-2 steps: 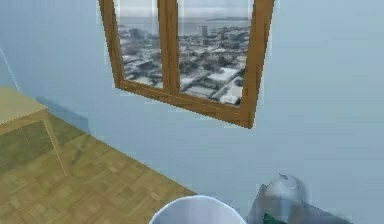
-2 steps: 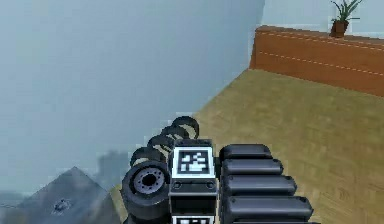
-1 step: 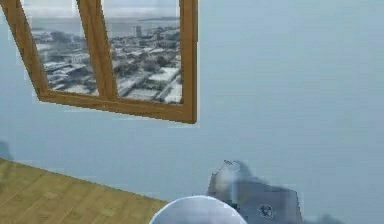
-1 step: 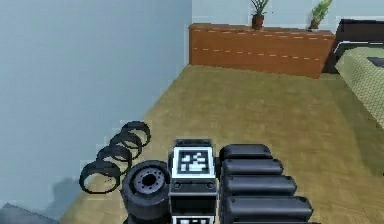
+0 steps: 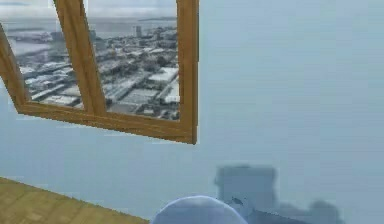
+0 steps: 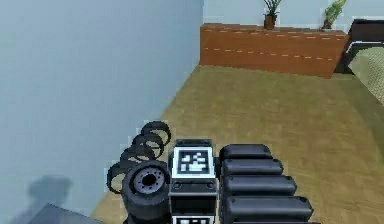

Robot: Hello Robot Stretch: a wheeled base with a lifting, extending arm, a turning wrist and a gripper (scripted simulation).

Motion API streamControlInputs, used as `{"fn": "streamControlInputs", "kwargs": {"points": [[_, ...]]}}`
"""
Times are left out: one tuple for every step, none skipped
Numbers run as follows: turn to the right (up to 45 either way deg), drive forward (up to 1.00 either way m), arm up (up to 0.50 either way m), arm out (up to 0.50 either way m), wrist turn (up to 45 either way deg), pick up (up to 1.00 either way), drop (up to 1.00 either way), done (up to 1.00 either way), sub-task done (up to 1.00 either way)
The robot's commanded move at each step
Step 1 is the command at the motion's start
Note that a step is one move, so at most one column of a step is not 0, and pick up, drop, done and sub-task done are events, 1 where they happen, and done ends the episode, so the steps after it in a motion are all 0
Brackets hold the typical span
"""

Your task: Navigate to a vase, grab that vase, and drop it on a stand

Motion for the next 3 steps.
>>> {"fn": "streamControlInputs", "kwargs": {"points": [[-33.0, 0.00, 0.00, 0.00, 0.0, 0.00, 0.00, 0.00, 0.00], [-3.0, 0.00, 0.00, 0.00, 0.0, 0.00, 0.00, 0.00, 0.00], [0.0, 0.00, 0.00, 0.36, 0.0, 0.00, 0.00, 0.00, 0.00]]}}
